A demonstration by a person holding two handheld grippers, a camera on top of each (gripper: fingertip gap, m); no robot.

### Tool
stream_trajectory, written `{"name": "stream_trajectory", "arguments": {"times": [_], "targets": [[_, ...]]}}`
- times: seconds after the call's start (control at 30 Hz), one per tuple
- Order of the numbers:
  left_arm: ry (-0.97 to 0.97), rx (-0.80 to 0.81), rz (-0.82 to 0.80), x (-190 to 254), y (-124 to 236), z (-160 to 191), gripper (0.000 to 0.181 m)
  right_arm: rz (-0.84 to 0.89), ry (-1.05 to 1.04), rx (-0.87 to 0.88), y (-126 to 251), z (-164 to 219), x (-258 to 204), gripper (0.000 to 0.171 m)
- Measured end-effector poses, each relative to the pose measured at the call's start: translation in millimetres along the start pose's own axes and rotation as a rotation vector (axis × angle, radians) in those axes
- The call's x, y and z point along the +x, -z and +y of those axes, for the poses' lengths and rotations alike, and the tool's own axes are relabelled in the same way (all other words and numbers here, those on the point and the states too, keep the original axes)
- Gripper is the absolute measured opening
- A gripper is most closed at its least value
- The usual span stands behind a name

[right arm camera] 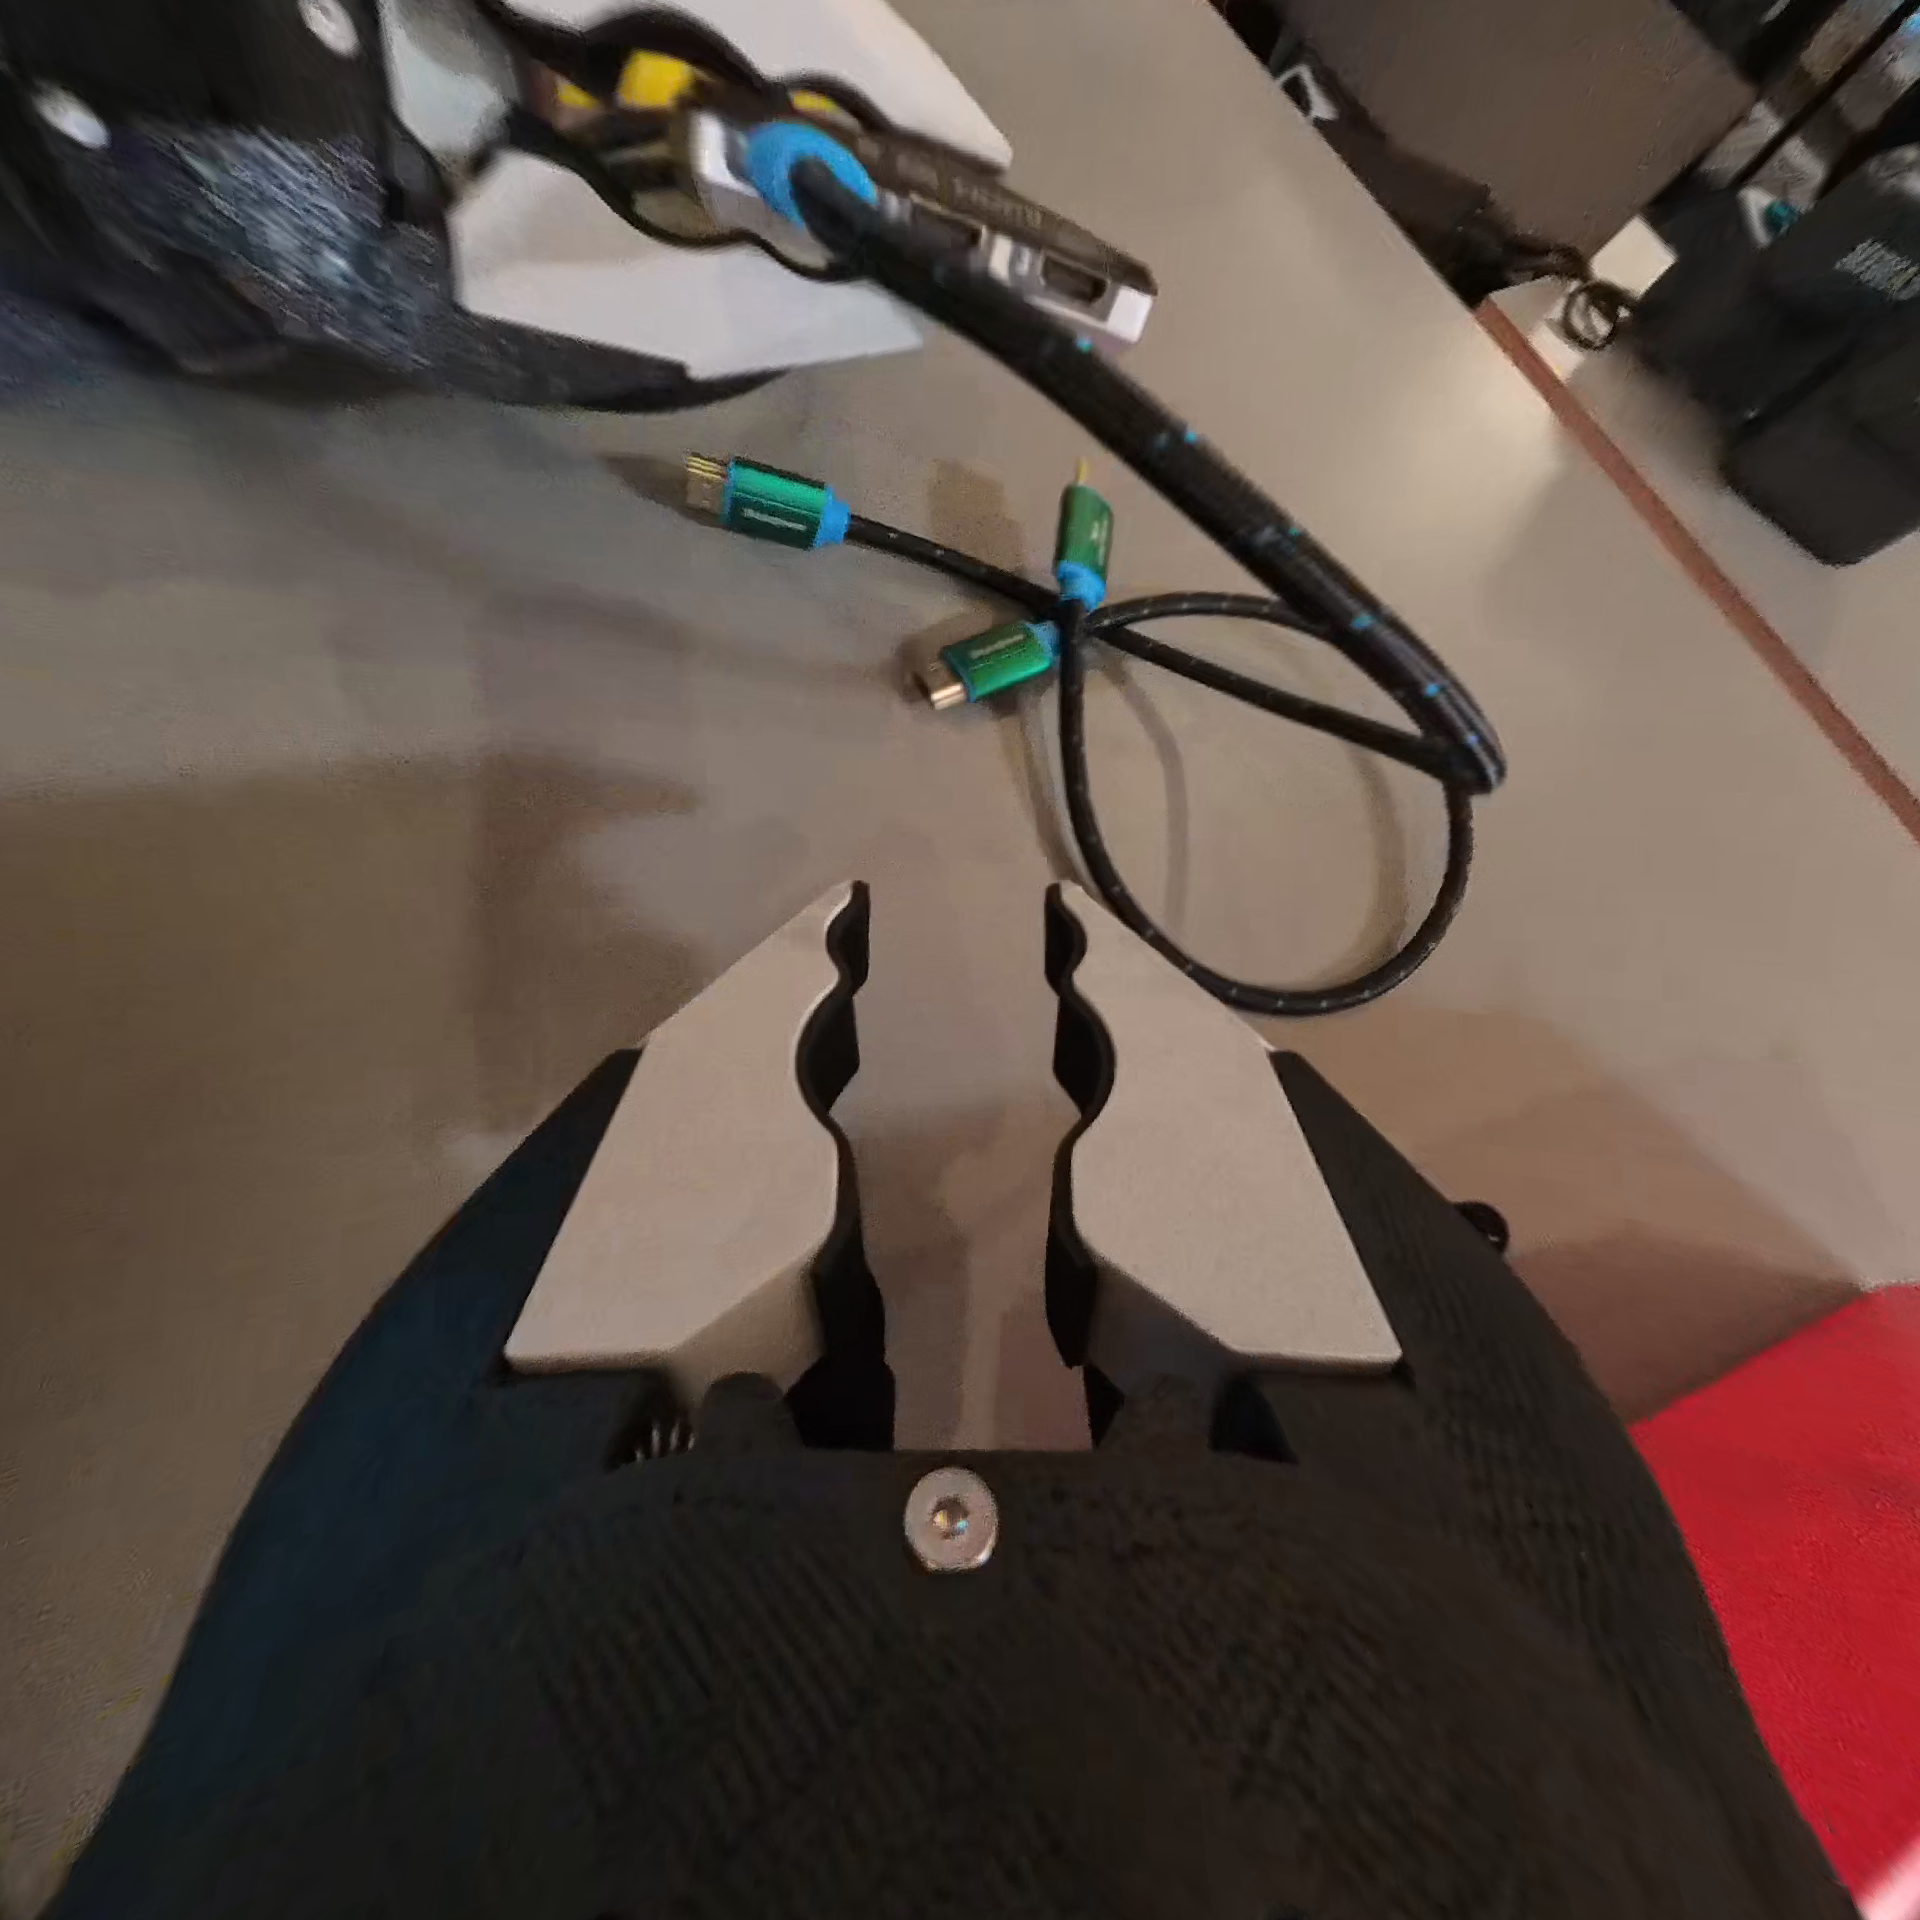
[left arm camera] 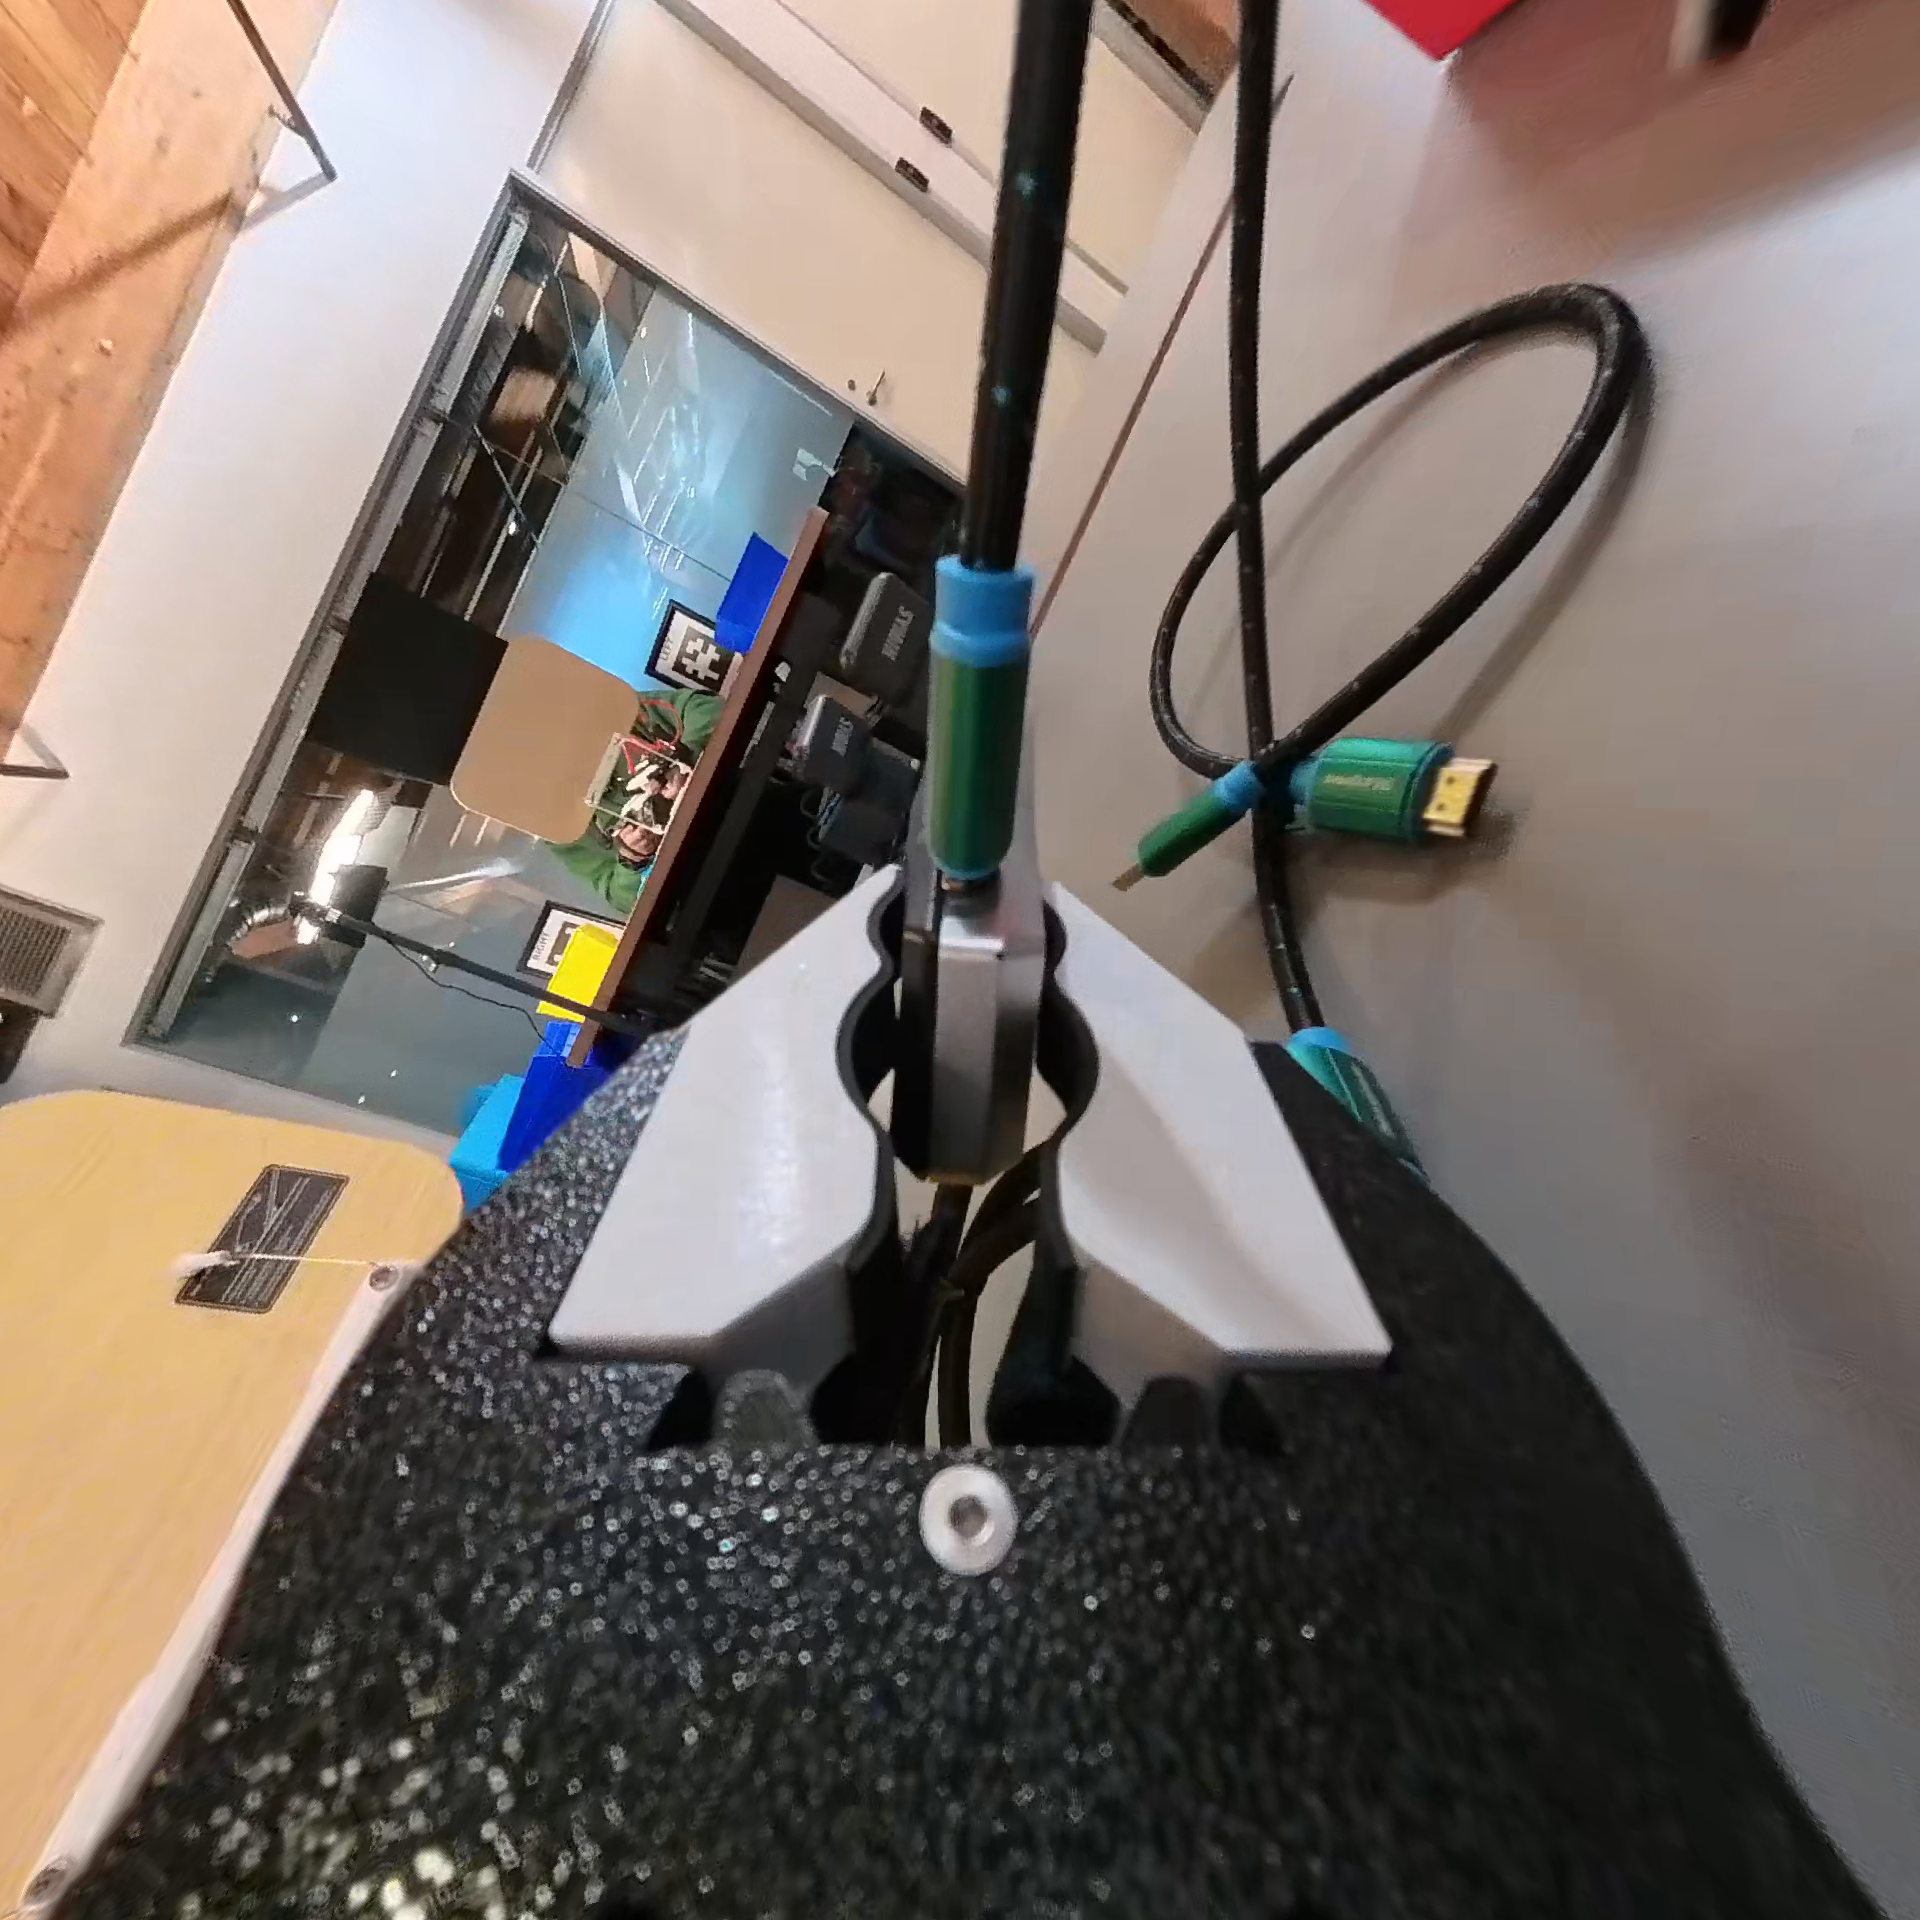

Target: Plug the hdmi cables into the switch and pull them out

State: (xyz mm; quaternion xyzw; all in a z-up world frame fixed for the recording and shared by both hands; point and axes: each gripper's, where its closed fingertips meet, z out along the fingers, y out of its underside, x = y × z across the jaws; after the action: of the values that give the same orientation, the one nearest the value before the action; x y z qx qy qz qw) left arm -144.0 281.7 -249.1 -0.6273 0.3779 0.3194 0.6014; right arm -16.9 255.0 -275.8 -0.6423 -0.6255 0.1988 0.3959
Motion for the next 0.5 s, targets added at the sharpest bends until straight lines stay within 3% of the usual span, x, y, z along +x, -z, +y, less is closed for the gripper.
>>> {"name": "stream_trajectory", "arguments": {"times": [0.1, 0.23, 0.27, 0.33, 0.5], "targets": [[0.013, 0.006, -0.009, -3, 1, 0, 0.019, 0.045, 0.099, -0.043, -32, 3, 12, 0.043], [0.044, 0.016, -0.028, -9, 3, -1, 0.019, -0.035, 0.103, -0.123, -64, 7, 18, 0.042], [0.055, 0.017, -0.036, -11, 3, -1, 0.019, -0.045, 0.087, -0.143, -69, 8, 21, 0.037], [0.07, 0.013, -0.054, -16, 4, 1, 0.019, -0.053, 0.068, -0.184, -72, 11, 26, 0.007], [0.094, 0.009, -0.094, -26, 5, 4, 0.019, -0.06, 0.085, -0.206, -54, 9, 12, 0.004]]}}
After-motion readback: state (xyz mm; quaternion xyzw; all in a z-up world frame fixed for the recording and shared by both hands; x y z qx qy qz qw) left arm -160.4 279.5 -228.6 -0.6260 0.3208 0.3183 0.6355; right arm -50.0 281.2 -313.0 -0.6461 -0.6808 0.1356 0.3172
